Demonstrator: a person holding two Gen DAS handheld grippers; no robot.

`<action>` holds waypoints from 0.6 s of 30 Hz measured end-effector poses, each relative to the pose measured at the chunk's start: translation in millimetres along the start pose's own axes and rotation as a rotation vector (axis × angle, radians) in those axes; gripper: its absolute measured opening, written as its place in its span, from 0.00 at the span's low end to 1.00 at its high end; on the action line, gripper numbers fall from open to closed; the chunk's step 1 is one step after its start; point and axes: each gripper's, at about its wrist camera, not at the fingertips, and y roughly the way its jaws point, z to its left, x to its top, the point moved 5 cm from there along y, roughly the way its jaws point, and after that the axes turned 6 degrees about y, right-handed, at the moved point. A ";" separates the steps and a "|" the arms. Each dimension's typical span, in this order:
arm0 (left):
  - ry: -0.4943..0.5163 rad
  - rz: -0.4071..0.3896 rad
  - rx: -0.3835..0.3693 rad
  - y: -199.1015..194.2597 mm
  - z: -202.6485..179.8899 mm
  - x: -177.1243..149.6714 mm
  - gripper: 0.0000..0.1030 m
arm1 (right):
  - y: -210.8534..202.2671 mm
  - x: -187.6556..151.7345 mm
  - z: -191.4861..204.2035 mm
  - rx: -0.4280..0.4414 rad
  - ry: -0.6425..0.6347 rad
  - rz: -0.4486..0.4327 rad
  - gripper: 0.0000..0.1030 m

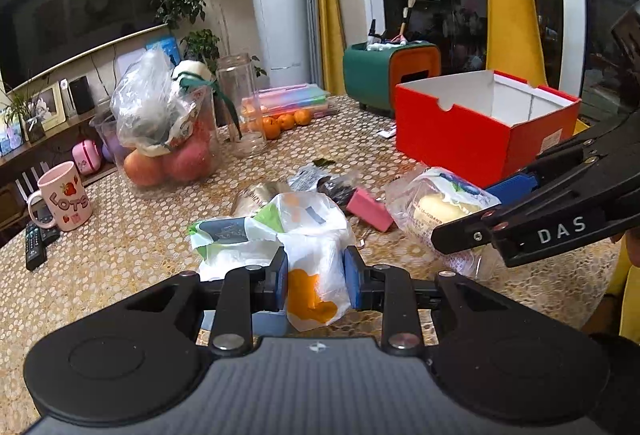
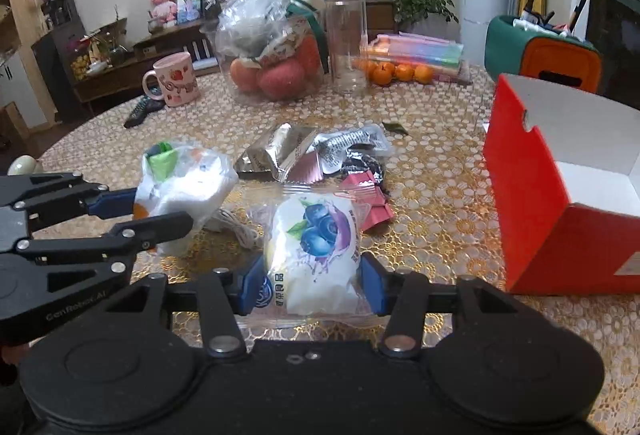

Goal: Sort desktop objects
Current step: 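Carry the tissue pack and bread bag with both tools over the red box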

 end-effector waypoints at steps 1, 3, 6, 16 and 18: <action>0.004 -0.004 -0.001 -3.3 -2.8 2.5 0.26 | -6.0 -0.1 -0.7 0.002 -0.005 -0.008 0.49; 0.012 -0.012 -0.003 -10.4 -9.6 7.7 0.26 | -17.0 -0.1 -3.4 0.007 -0.006 -0.022 0.49; 0.030 -0.029 -0.012 -20.7 -22.0 18.1 0.26 | -36.3 0.5 -10.7 0.015 0.001 -0.042 0.49; 0.081 -0.093 -0.082 -37.8 -72.4 60.8 0.26 | -91.1 1.8 -44.4 -0.010 0.014 -0.092 0.49; 0.091 -0.103 -0.095 -36.6 -83.2 69.1 0.26 | -98.7 1.8 -52.4 -0.022 0.013 -0.100 0.49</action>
